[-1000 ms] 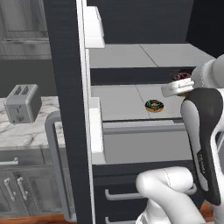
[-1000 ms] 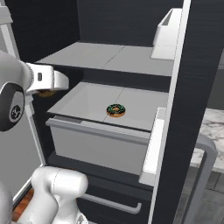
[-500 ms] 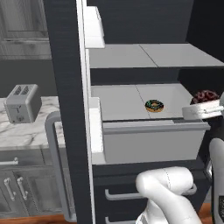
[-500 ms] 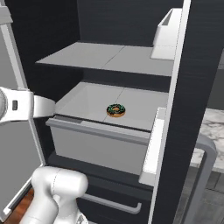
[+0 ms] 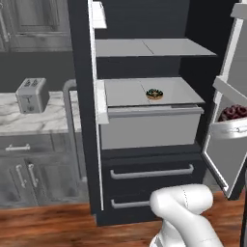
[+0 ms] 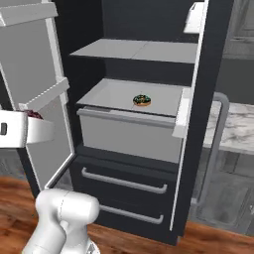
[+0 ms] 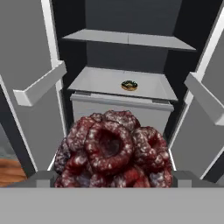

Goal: Take the cake and donut from the fridge and place them on the empty tray on the dining counter.

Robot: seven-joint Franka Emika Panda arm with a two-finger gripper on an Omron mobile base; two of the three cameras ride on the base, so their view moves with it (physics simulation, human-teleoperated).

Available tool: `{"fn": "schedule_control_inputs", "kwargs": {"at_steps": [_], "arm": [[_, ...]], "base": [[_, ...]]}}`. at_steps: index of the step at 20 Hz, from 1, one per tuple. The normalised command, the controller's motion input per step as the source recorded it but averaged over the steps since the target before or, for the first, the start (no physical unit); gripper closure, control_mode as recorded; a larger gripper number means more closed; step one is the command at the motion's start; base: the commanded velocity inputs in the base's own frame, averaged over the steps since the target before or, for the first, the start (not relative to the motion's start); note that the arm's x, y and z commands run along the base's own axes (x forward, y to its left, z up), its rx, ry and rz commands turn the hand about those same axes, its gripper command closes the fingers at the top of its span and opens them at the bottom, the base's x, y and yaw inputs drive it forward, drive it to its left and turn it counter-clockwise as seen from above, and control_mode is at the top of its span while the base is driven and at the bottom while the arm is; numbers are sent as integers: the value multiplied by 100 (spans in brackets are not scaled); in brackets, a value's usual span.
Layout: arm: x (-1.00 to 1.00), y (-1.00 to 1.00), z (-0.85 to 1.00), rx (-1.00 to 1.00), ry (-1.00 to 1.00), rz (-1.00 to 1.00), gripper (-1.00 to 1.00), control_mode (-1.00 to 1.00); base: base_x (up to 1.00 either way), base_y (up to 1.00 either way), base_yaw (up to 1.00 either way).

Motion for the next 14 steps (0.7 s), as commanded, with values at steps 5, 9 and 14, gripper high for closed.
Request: {"fn": "schedule_control_inputs", "kwargs": {"at_steps": [5, 9, 14], "arm": [[0, 0, 0, 0, 0, 0, 100, 100], [0, 0, 0, 0, 0, 0, 100, 100], [0, 0, 0, 0, 0, 0, 100, 100]], "base": [[-100, 54, -2], [-33, 47, 75], [0, 0, 100]]}}
